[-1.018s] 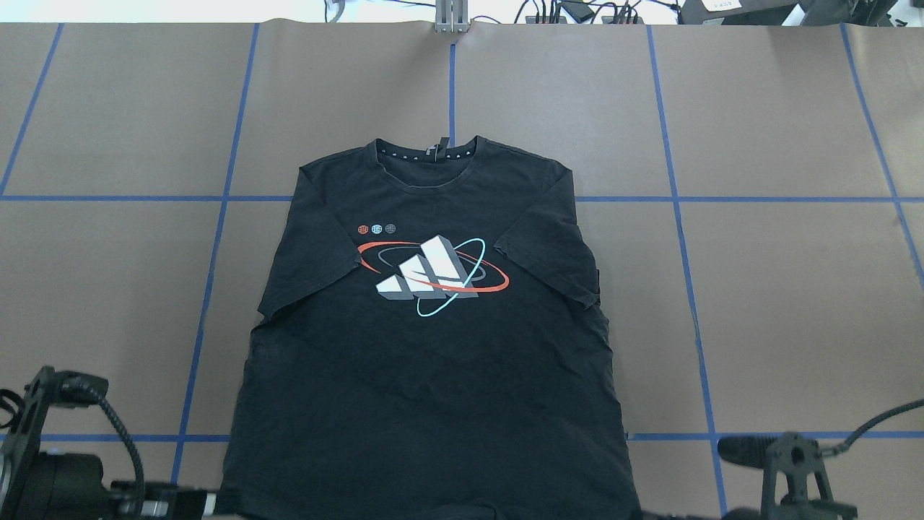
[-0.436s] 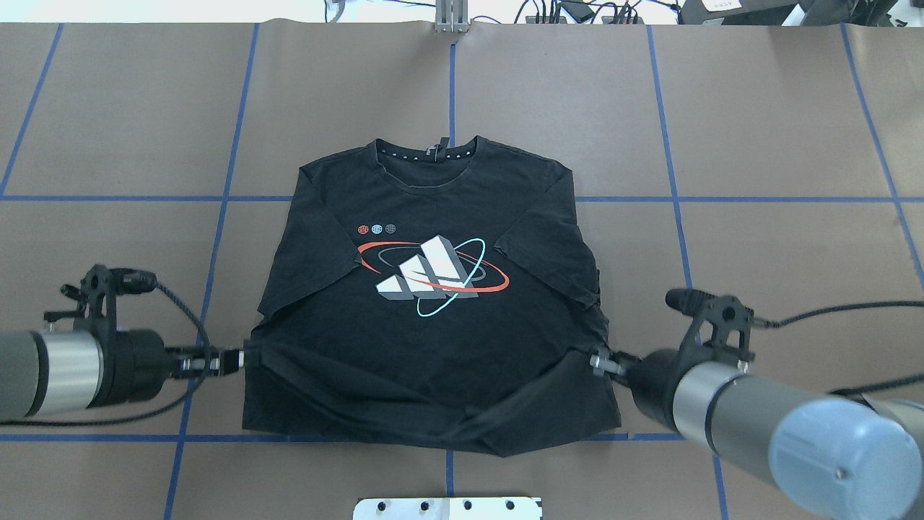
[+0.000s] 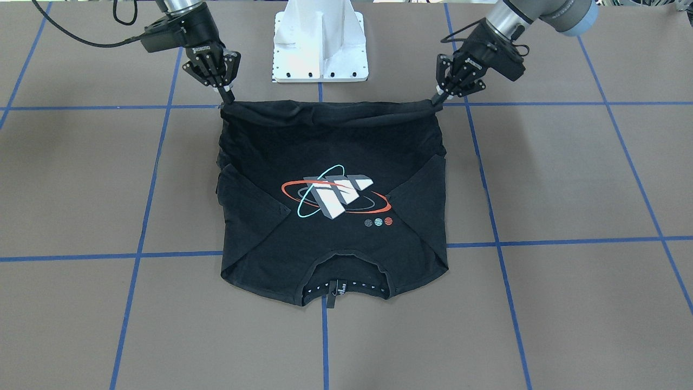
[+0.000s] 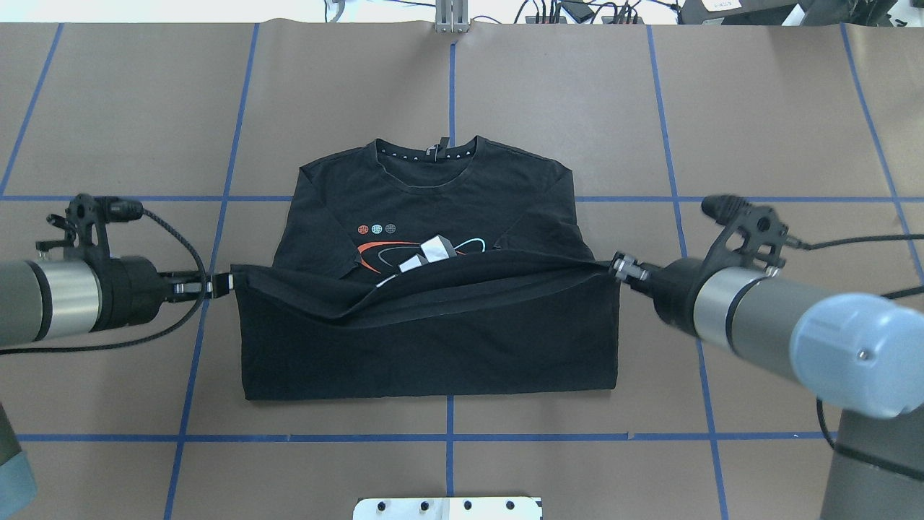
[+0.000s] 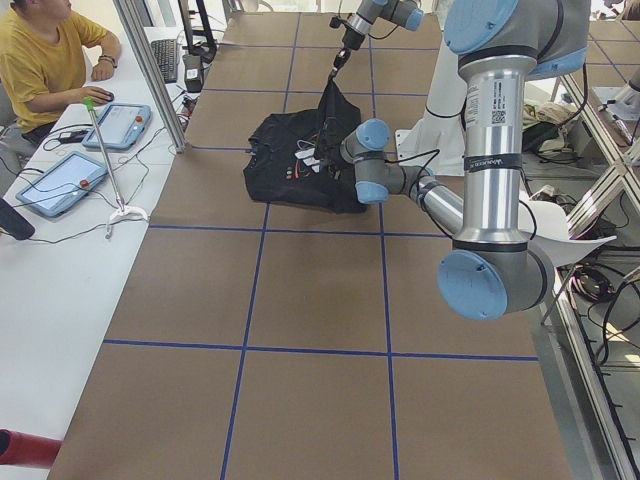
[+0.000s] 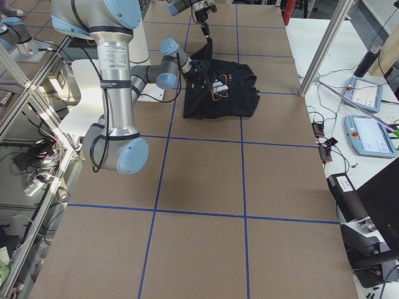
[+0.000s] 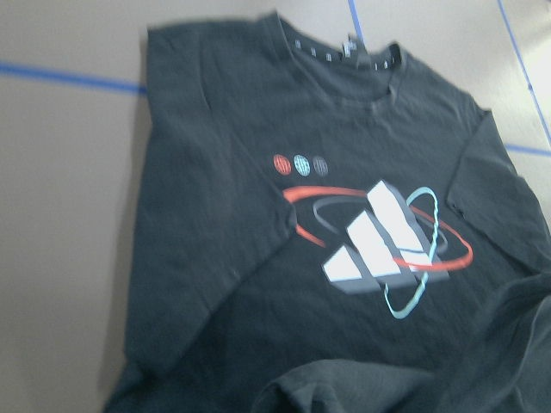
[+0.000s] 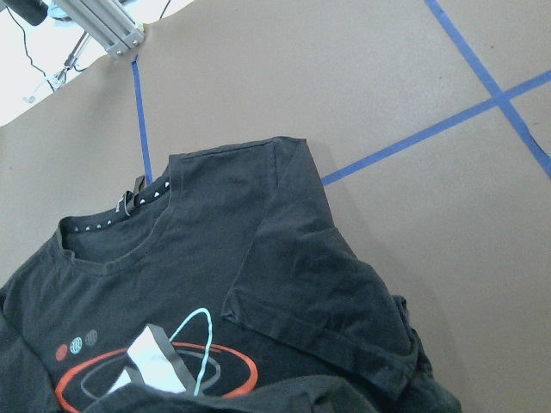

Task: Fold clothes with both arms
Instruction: 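Carry the hem with both grippers toward the collar, folding the shirt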

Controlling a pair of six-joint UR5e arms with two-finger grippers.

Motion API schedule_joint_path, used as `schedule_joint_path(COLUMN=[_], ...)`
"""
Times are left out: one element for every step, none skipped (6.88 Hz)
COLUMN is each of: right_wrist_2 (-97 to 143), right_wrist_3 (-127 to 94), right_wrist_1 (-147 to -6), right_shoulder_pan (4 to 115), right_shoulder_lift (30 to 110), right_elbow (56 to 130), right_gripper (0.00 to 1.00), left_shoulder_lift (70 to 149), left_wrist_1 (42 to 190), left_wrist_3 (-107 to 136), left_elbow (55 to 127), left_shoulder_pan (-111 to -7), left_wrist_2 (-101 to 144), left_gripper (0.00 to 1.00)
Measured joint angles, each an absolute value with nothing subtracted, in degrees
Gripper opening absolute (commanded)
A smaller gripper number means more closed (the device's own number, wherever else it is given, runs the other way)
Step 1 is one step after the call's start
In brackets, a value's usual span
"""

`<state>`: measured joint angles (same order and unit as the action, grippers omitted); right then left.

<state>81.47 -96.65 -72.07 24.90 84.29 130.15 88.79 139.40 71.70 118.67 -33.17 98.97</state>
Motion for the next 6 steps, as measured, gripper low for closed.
schedule_joint_path(right_wrist_2=[84.12, 85.69, 86.29, 86.49, 86.54, 86.56], right_wrist_3=[-96.10, -95.00, -94.29, -93.95, -93.68, -93.11], right_wrist_1=[-72.50, -73.75, -75.46, -76.90, -77.59, -77.85], right_shoulder_pan=[28.62, 31.26, 33.10, 34.54, 35.88, 37.22], right_shoulder_lift=[83.53, 81.55, 77.83, 74.15, 71.65, 69.90], right_elbow=[129.63, 128.04, 125.21, 121.89, 118.82, 115.99], right_gripper=[0.00, 0.00, 0.00, 0.00, 0.00, 0.00], left_shoulder_lift=[92.13, 95.85, 99.06, 102.10, 105.36, 108.50], left_wrist_1=[134.91, 130.01, 126.93, 125.71, 125.31, 125.17], left_wrist_3=[71.30, 70.65, 68.64, 65.81, 63.57, 61.36], left_elbow=[118.55, 117.90, 115.86, 112.26, 107.88, 103.18], left_shoulder_pan=[-35.09, -36.71, -38.51, -40.47, -42.15, -43.44], left_wrist_2=[98.93, 98.85, 98.83, 98.86, 98.87, 98.87], left_gripper=[0.00, 0.00, 0.00, 0.00, 0.00, 0.00])
